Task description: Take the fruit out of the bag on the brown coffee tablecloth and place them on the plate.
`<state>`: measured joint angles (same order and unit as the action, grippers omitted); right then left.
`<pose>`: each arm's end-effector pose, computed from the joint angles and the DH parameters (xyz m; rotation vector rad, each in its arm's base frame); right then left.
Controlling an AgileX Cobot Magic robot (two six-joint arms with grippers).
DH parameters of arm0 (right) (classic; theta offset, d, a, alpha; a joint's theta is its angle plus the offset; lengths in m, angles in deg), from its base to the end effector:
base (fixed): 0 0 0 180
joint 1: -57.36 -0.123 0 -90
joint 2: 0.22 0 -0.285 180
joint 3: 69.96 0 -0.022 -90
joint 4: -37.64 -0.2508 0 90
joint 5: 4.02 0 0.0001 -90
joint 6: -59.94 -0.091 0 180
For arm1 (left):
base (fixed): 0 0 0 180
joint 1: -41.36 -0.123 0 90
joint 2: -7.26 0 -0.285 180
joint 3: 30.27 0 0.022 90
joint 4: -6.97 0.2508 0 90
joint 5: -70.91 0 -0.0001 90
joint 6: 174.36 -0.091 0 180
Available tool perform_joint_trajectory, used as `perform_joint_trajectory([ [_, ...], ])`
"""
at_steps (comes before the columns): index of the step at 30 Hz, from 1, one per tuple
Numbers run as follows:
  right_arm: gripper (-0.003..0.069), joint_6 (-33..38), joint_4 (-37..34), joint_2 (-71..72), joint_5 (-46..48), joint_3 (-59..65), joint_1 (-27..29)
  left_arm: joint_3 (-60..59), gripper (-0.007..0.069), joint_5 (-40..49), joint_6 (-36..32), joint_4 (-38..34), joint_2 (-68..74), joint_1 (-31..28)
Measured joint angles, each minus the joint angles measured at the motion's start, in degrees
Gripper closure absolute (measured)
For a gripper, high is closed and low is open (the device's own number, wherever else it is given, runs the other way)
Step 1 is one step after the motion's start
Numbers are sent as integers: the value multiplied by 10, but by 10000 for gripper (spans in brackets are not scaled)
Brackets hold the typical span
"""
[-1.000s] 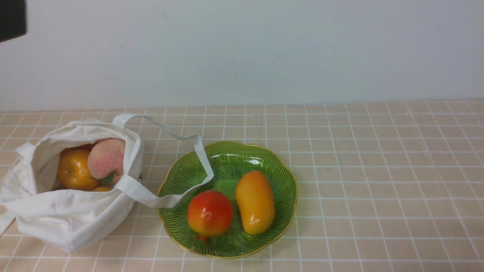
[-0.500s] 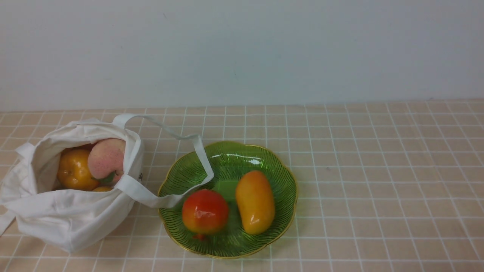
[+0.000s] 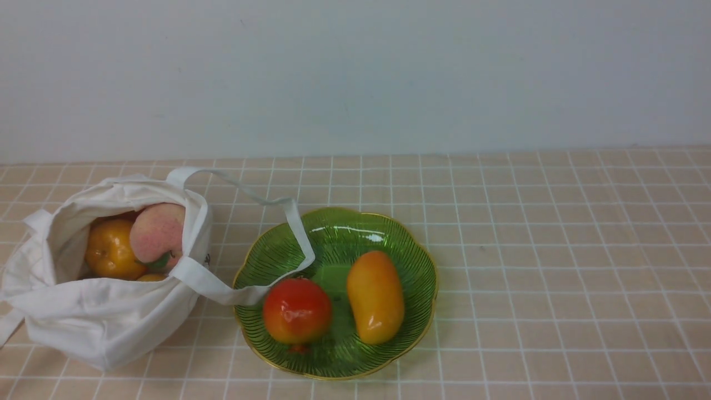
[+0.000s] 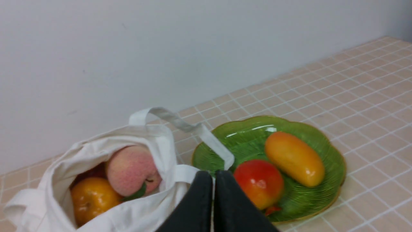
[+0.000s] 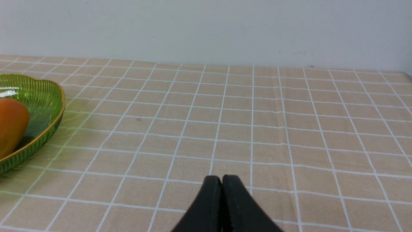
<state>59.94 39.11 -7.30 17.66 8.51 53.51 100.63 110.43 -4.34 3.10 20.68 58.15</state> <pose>0.0523 0.0027 0.1725 -0.0786 1.8698 0.0210 0.0219 -0.0107 0.3054 0.3976 1.7375 -0.1614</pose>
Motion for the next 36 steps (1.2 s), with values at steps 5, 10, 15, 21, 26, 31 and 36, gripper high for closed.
perform_joint_trajectory([
  [5, 673, 0, 0, 0, 0, 0, 0, -92, 632, -52, 30, 9, -29, -61],
  [10, 673, 0, 0, 0, 0, 0, 0, -206, 632, -128, 34, 11, -62, -103],
  [15, 673, 0, 0, 0, 0, 0, 0, -289, 632, -145, 29, 24, -63, -108],
  [21, 673, 0, 0, 0, 0, 0, 0, -295, 632, -170, 29, 28, -63, -108],
  [26, 673, 0, 0, 0, 0, 0, 0, -295, 632, -173, 29, 28, -63, -108],
  [31, 673, 0, 0, 0, 0, 0, 0, -295, 632, -173, 29, 28, -63, -108],
  [36, 673, 0, 0, 0, 0, 0, 0, -295, 632, -173, 29, 28, -63, -108],
])
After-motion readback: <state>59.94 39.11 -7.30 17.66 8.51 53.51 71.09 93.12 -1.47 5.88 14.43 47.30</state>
